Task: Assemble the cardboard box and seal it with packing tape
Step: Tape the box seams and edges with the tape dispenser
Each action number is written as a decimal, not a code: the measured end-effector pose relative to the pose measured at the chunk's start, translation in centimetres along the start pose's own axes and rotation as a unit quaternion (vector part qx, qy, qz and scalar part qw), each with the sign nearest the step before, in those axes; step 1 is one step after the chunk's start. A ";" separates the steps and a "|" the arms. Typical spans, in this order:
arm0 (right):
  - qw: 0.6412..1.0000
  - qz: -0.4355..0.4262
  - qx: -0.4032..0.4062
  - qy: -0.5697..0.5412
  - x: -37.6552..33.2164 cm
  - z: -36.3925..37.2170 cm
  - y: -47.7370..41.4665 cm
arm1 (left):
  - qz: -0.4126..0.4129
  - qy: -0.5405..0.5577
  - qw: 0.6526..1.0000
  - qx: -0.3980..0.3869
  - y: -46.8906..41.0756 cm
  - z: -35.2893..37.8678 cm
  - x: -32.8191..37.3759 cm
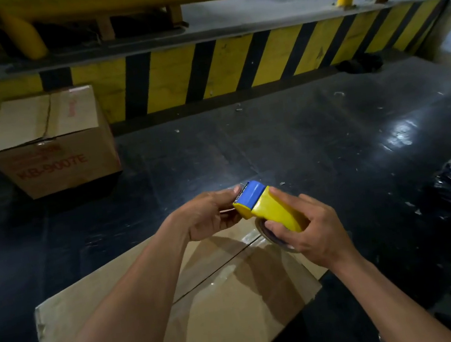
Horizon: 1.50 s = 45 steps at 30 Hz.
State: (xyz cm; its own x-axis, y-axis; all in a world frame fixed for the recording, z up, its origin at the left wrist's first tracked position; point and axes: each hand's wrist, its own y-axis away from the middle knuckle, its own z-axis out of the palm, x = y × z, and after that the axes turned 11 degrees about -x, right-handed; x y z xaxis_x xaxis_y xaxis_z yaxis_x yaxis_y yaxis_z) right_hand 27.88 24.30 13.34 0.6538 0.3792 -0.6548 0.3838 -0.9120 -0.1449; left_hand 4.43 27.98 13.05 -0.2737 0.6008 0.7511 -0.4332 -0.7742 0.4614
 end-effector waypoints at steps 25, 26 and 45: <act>0.995 -0.037 -0.050 -0.075 -1.7 0.3 1.6 | 0.003 -0.106 0.994 0.029 3.1 -1.5 -0.6; 0.995 -0.039 -0.051 -0.075 -1.7 0.3 1.6 | 0.000 -0.121 0.992 0.031 3.1 -1.6 -0.6; 0.997 0.065 -0.038 0.028 -3.8 1.2 0.1 | 0.036 -0.435 0.886 0.155 -1.5 -5.4 5.9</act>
State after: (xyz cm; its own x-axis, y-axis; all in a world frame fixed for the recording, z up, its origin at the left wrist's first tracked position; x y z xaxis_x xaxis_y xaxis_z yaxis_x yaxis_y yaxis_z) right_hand 24.72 22.56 14.93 0.7357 0.2682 -0.6219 0.3406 -0.9402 -0.0025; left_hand -1.17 33.75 14.18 0.5321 0.2712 0.8021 -0.1478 -0.9030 0.4033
